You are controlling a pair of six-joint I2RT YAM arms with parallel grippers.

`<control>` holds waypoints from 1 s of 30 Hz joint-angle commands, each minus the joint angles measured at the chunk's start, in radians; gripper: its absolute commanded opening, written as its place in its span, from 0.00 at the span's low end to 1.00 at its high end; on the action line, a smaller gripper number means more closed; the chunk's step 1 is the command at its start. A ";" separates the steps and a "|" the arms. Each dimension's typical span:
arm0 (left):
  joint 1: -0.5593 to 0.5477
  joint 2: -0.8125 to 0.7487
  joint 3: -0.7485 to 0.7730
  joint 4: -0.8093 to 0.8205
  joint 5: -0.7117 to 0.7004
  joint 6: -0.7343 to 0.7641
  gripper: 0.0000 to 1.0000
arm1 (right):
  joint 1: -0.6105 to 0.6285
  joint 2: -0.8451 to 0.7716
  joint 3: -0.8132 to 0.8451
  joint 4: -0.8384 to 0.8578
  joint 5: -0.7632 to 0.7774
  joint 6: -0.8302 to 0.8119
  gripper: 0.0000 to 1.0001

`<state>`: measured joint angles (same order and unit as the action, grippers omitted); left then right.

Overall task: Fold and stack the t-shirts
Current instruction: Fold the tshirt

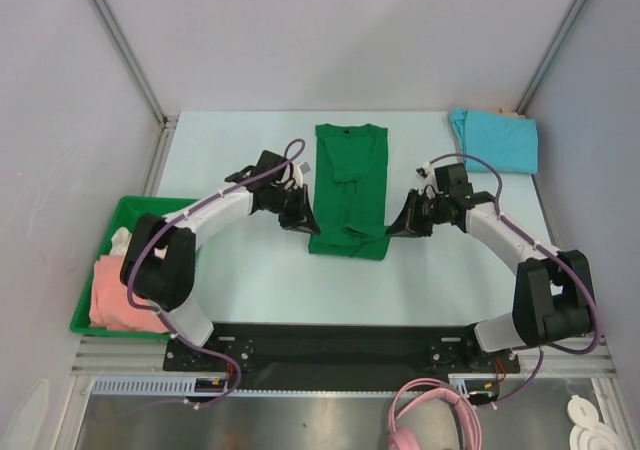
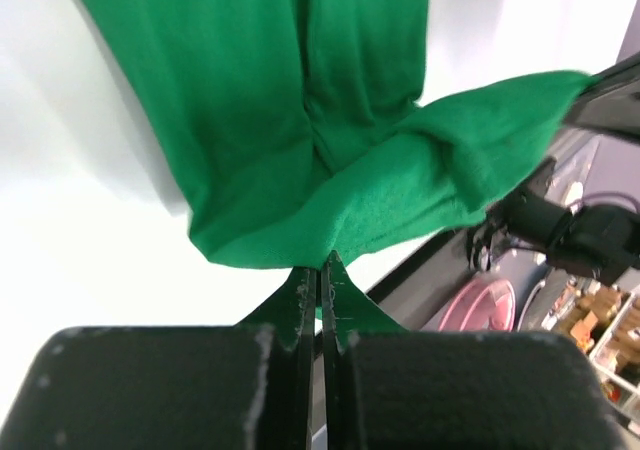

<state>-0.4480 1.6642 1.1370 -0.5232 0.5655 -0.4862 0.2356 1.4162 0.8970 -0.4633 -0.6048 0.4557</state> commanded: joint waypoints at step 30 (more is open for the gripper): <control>0.126 0.310 0.549 -0.054 -0.078 0.178 0.87 | -0.081 0.333 0.404 0.000 0.051 -0.101 0.62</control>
<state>-0.3370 2.0430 1.6436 -0.5510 0.4629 -0.3645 0.1661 1.8248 1.3258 -0.4088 -0.5488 0.3832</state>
